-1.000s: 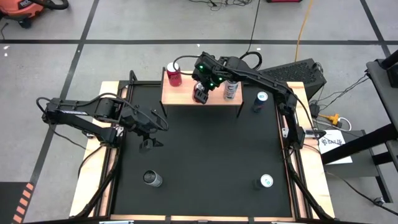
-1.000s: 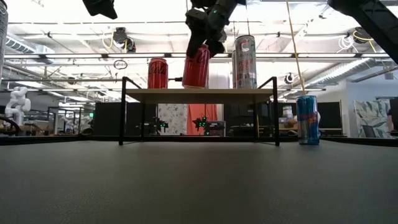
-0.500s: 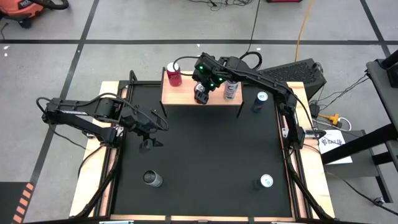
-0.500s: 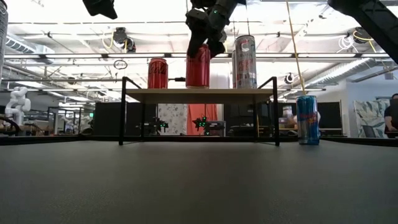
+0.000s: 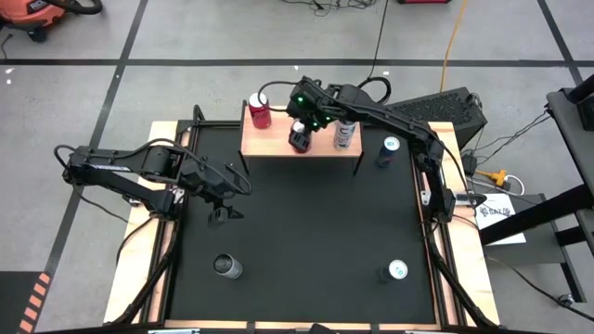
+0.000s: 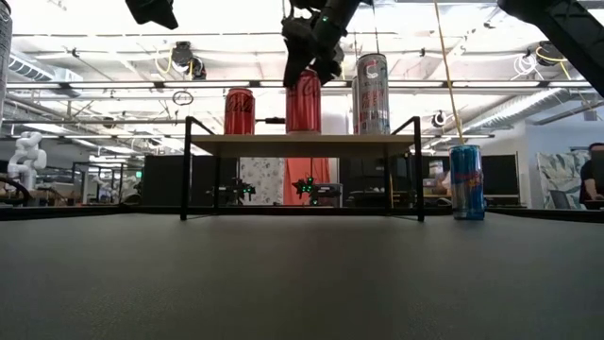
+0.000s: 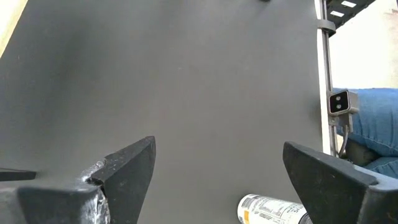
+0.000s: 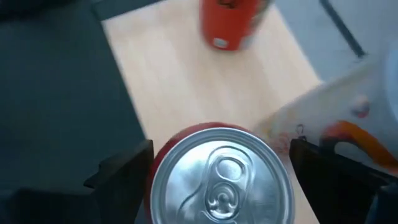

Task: Place canned beverage on shelf
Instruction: Put the red soda can on the shelf aligned with the other red soda can

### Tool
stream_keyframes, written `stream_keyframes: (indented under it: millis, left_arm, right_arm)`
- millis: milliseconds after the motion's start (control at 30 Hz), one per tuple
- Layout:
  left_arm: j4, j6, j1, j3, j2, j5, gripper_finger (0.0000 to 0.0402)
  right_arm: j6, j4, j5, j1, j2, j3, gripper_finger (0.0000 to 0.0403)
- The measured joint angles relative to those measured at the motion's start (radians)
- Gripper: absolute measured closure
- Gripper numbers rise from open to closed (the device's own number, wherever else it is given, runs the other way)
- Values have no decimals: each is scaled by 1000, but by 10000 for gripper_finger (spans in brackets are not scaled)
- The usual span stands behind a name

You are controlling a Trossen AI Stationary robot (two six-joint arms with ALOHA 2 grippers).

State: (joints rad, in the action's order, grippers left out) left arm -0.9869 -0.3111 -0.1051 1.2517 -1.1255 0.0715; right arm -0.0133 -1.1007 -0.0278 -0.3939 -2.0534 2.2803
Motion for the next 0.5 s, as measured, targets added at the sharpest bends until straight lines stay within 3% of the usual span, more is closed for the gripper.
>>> stream_keyframes:
  millis: [500]
  left_arm:
    - [0,0,0,0,0,0,47]
  right_arm:
    - [27,4,2,-5,4,0,44]
